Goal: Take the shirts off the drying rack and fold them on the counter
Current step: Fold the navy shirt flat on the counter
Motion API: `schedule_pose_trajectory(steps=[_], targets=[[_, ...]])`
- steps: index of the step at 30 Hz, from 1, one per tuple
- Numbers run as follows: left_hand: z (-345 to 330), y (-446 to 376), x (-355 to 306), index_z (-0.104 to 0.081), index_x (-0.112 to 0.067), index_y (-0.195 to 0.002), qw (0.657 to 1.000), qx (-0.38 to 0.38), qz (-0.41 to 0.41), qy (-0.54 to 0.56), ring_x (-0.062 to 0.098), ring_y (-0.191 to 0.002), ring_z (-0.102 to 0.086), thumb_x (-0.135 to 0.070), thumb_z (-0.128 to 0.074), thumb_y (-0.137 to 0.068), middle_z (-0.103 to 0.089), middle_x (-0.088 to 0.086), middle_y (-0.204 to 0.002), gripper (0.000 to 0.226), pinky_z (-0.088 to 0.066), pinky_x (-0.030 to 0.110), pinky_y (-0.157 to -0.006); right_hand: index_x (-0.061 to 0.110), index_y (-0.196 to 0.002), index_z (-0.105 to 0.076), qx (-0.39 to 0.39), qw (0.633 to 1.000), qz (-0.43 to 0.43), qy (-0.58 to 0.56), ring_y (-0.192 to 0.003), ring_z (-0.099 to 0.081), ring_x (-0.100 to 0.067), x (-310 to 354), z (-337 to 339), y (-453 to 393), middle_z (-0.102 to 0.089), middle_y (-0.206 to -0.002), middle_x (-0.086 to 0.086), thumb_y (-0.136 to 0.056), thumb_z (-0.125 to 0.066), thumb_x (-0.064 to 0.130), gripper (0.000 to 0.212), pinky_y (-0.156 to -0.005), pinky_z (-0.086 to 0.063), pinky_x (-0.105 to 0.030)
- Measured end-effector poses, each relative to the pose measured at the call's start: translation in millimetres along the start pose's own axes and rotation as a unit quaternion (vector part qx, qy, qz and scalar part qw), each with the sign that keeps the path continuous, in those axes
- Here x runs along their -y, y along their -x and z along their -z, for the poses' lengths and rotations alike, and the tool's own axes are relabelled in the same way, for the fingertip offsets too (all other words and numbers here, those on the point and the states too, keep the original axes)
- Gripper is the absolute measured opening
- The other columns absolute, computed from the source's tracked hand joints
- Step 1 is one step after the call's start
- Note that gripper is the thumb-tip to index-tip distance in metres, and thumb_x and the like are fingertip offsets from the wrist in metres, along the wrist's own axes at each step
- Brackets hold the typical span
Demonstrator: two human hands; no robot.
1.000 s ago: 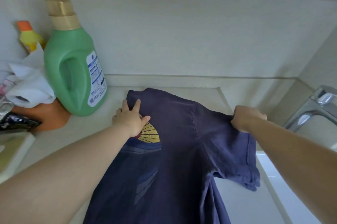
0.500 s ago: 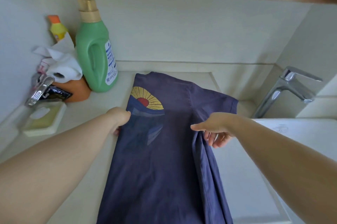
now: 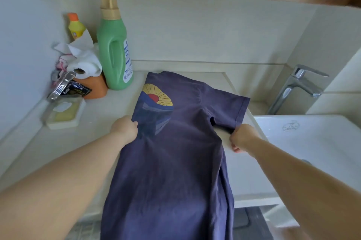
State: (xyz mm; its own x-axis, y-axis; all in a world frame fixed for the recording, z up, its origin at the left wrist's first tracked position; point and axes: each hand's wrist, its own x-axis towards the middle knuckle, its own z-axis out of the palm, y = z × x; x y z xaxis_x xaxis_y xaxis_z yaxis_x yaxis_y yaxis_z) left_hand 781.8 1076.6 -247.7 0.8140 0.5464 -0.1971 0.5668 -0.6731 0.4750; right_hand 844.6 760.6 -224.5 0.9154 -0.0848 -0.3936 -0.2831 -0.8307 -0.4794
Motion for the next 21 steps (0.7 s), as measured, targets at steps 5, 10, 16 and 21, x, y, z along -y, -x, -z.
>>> schedule_pose_trajectory(steps=[5,10,16,21], targets=[[7.0,16.4,-0.3,-0.037,0.000,-0.141,0.998,0.057,0.014,0.016,0.033,-0.129,-0.044,-0.041,-0.046,-0.098,-0.042,0.016,-0.144,0.060,-0.038,0.036,-0.105,0.012,-0.070,-0.047,0.006,0.994,0.034,-0.102,-0.054,-0.052,-0.024,14.5,-12.1,19.7,-0.055,-0.066,-0.011,-0.077,-0.068,0.036,0.032,-0.054,-0.043,-0.029],[-1.2,39.6,21.0,-0.043,-0.001,-0.138,0.994,0.068,0.056,0.062,0.033,-0.123,-0.049,-0.035,-0.050,-0.096,-0.048,0.015,-0.139,0.055,-0.043,0.038,-0.103,0.005,-0.096,-0.043,0.089,0.995,0.013,-0.040,-0.069,-0.059,-0.023,16.6,-34.8,37.3,-0.055,-0.082,-0.012,-0.084,-0.064,0.012,0.025,-0.054,-0.049,-0.029],[-6.4,67.6,31.5,-0.053,0.002,-0.119,0.998,-0.024,0.060,0.010,0.036,-0.114,-0.052,-0.029,-0.042,-0.101,-0.055,0.020,-0.125,0.039,-0.039,0.036,-0.095,0.009,-0.076,-0.049,0.041,0.992,0.030,-0.115,-0.071,-0.054,-0.023,-8.4,-24.8,19.3,-0.054,-0.085,-0.011,-0.088,-0.054,0.001,0.015,-0.066,-0.053,-0.033],[-13.9,102.4,25.4,-0.061,0.001,-0.098,0.998,-0.035,0.058,0.008,0.033,-0.090,-0.058,-0.044,-0.040,-0.098,-0.064,0.017,-0.101,0.049,-0.041,0.032,-0.074,0.005,-0.097,-0.053,0.007,0.994,0.102,-0.034,-0.079,-0.060,-0.029,-21.1,-22.1,44.1,-0.061,-0.092,-0.013,-0.081,-0.070,0.034,0.038,-0.063,-0.047,-0.032]])
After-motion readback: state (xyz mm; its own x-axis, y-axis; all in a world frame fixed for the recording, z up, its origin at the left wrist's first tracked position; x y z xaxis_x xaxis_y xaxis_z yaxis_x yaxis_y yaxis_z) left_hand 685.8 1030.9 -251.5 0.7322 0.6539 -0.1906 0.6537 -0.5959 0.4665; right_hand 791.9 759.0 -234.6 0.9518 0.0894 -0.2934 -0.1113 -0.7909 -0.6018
